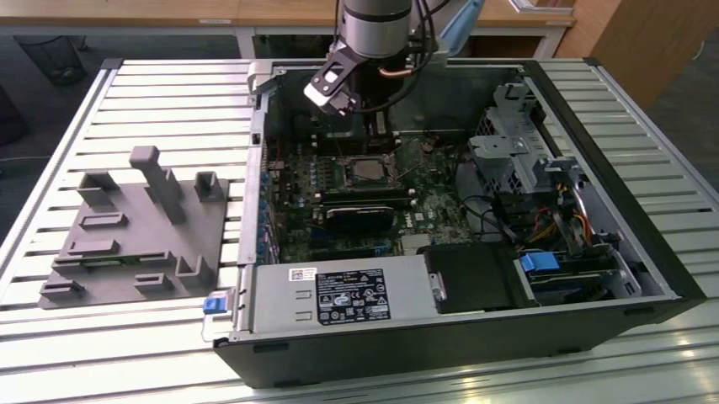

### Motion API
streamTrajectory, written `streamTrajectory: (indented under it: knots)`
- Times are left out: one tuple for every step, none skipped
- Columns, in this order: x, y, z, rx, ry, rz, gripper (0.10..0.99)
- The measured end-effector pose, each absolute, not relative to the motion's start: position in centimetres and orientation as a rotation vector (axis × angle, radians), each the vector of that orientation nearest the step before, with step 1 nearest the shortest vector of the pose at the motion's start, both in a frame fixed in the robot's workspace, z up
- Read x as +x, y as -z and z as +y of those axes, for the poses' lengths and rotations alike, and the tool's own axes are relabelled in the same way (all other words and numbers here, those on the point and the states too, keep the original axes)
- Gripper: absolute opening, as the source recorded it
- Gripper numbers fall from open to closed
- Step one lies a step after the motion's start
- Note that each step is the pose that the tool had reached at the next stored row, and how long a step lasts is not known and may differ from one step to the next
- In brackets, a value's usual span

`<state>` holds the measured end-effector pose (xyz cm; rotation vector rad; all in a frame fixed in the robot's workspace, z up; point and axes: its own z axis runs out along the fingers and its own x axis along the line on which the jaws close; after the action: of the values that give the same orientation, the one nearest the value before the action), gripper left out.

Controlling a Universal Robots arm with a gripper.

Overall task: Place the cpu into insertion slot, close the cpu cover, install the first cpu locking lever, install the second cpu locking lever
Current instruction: 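Close the cpu cover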

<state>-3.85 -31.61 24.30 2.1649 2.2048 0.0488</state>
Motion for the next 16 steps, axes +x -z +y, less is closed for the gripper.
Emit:
streamTrajectory:
  knots:
    - [-3.86,-24.33,-31.61,2.165,-0.049,2.205,0.106]
    - [-3.86,-24.37,-31.61,2.165,-0.049,2.205,0.106]
    - [-3.85,-24.40,-31.61,2.165,-0.049,2.205,0.106]
    - [-3.85,-24.43,-31.61,2.165,-0.049,2.205,0.106]
    - [-3.85,-24.46,-31.61,2.165,-0.049,2.205,0.106]
    - [-3.85,-24.49,-31.61,2.165,-0.049,2.205,0.106]
    - [-3.85,-24.52,-31.61,2.165,-0.049,2.205,0.106]
    - [-3.85,-24.55,-31.61,2.165,-0.049,2.205,0.106]
    - [-3.85,-24.58,-31.61,2.165,-0.049,2.205,0.106]
    - [-3.85,-24.60,-31.61,2.165,-0.049,2.205,0.106]
    - [-3.85,-24.62,-31.61,2.165,-0.049,2.205,0.106]
    - [-3.85,-24.65,-31.61,2.165,-0.049,2.205,0.106]
    - [-3.86,-24.67,-31.61,2.165,-0.049,2.205,0.106]
    - [-3.85,-24.70,-31.61,2.165,-0.049,2.205,0.106]
    - [-3.86,-24.74,-31.61,2.165,-0.049,2.205,0.106]
    - [-3.86,-24.79,-31.61,2.165,-0.048,2.205,0.106]
